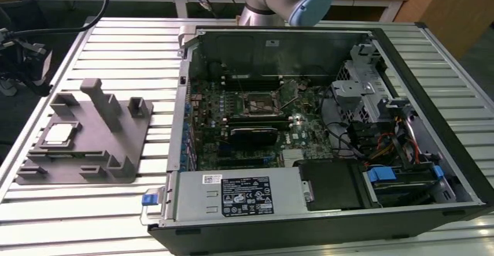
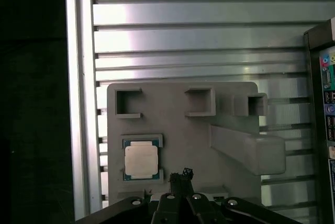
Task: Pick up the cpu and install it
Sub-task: 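Reach for the cpu, then pick up the cpu and move it towards the insertion slot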
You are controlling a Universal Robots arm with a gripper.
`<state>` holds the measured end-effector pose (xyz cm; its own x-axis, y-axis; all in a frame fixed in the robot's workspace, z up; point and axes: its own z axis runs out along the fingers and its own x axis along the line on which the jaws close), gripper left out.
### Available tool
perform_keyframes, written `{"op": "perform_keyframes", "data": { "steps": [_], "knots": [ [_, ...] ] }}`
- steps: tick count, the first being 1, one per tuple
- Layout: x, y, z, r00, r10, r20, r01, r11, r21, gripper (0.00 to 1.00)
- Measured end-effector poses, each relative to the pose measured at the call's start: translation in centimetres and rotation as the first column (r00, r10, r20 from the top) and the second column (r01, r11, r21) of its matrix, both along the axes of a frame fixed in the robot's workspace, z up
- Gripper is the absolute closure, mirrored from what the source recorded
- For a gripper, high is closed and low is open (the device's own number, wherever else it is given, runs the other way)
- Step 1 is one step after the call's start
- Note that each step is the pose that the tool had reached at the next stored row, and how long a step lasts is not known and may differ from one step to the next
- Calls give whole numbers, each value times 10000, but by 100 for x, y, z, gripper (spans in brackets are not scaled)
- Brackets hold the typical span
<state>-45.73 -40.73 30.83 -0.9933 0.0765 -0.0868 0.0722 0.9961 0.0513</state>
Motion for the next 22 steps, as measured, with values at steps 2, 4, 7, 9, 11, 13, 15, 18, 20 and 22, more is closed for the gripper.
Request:
{"op": "perform_keyframes", "data": {
  "steps": [2,4,7,9,11,13,15,18,20,22],
  "knots": [
    [-13,-3,-9,10000,0,0,0,10000,0,89],
    [-16,-2,-11,10000,0,0,0,10000,0,89],
    [-16,-2,-11,10000,0,-1,0,10000,0,89],
    [-16,-2,-11,10000,0,-1,0,10000,0,89],
    [-16,-3,-14,10000,0,0,0,10000,0,89],
    [-16,-3,-16,10000,0,0,0,10000,0,89],
    [-18,-3,-22,10000,1,1,-1,10000,0,89],
    [-21,-3,-32,10000,0,0,0,10000,0,89],
    [-21,-3,-35,10000,0,-1,0,10000,-1,89],
    [-22,-3,-35,10000,0,-2,0,10000,-6,89]
  ]
}}
